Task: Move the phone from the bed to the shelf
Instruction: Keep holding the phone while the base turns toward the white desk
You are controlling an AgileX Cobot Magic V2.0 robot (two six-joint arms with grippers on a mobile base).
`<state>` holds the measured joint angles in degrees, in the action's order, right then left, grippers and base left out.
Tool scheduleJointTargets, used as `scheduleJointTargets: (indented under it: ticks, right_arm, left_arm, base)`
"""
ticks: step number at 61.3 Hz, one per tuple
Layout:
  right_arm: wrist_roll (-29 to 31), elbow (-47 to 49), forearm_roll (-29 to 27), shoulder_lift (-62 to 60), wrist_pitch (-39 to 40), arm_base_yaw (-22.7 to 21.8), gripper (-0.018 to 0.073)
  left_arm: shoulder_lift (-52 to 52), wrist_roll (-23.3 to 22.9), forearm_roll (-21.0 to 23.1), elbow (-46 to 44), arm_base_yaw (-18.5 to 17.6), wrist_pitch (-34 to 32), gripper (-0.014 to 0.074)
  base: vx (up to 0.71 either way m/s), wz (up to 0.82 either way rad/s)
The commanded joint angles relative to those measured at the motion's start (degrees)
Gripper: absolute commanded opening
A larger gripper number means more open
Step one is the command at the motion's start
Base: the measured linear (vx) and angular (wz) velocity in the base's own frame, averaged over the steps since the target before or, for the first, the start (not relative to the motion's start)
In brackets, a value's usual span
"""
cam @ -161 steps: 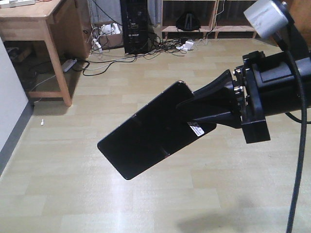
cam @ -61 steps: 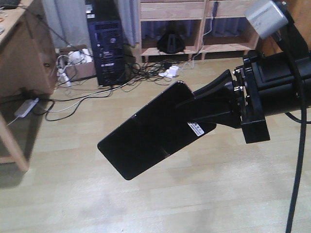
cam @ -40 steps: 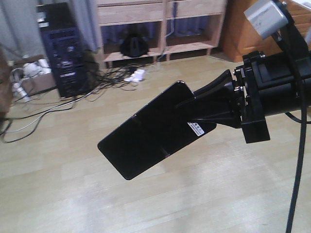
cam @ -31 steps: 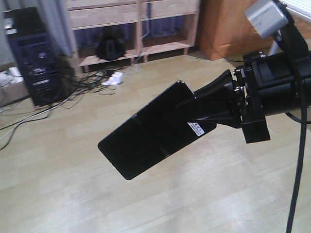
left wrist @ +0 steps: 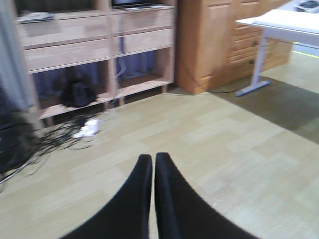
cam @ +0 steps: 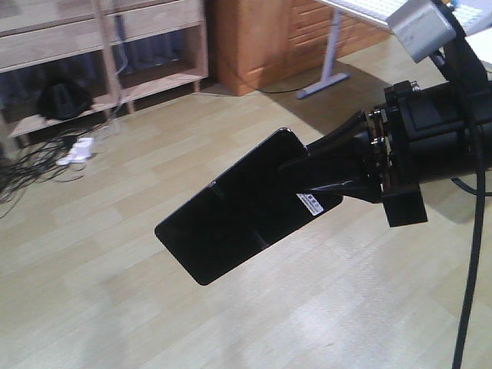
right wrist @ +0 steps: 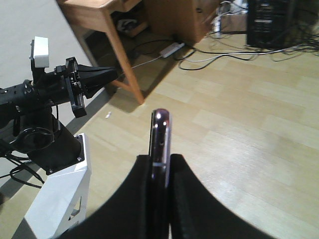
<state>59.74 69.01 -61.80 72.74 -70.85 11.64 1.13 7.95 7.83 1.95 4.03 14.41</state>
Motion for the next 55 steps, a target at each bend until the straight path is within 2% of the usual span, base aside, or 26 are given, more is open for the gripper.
scheduleJointTargets:
  ticks: [1,55]
  right_arm:
    - [0.04,1.60,-4.93,-1.58,-2.95,-0.05,-0.0001]
    - [0.04,1.60,-4.93,-1.58,-2.95,-0.05,-0.0001]
  left_arm:
    - [0.38,-0.22,0.53,0.16,-0.28,-3.89,0.0001]
    - [0.38,-0.22,0.53,0.16,-0.28,-3.89,0.0001]
  base:
    - [0.20,-0.53]
    - [0.19,-0.50]
